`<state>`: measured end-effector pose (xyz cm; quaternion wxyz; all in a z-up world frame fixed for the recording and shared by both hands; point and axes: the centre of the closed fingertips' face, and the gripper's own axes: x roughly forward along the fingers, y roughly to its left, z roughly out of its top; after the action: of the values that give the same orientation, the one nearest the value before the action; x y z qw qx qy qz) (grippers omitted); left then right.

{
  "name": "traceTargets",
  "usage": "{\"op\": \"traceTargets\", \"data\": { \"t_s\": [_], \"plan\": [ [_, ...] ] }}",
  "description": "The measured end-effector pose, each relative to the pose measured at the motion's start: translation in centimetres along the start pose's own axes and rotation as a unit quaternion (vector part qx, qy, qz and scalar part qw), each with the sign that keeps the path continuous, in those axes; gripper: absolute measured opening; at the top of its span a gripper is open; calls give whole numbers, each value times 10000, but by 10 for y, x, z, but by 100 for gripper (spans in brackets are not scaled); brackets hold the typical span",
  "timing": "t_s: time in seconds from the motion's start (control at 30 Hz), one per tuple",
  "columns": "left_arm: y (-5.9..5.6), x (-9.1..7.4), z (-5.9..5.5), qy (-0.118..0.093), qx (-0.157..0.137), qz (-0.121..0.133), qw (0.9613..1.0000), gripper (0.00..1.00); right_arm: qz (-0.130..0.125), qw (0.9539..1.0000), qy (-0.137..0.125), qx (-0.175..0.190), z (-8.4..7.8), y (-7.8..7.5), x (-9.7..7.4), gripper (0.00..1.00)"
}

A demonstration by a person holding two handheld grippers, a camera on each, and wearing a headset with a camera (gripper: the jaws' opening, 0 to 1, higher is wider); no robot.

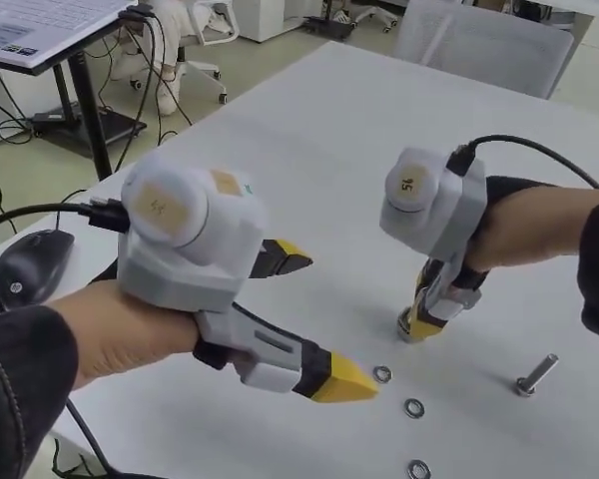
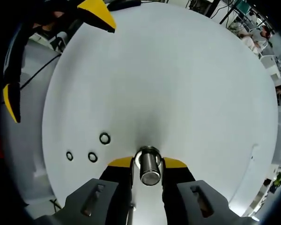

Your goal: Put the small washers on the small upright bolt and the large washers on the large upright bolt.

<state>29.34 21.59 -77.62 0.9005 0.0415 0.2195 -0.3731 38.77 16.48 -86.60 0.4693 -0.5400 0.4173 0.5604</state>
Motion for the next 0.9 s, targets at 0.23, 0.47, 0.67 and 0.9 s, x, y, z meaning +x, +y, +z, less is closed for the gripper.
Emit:
{"op": "traceTargets", "data": {
  "t_s": [0.23,0.47,0.67,0.9],
  "plan": [
    [-1,0,-1,17,-1,-19,10000,87,12,10000,-27,5,0,-1,0,24],
    [0,0,0,5,-9,-20,10000,87,10,10000,-33,-23,-1,3,-2,25],
    [0,0,-1,10,-7,-11,10000,87,34,10000,-28,-5,-5,2,0,29],
    [0,1,-2,34,-4,-28,10000,87,13,9999,-49,99,-13,0,-3,30]
  ]
}}
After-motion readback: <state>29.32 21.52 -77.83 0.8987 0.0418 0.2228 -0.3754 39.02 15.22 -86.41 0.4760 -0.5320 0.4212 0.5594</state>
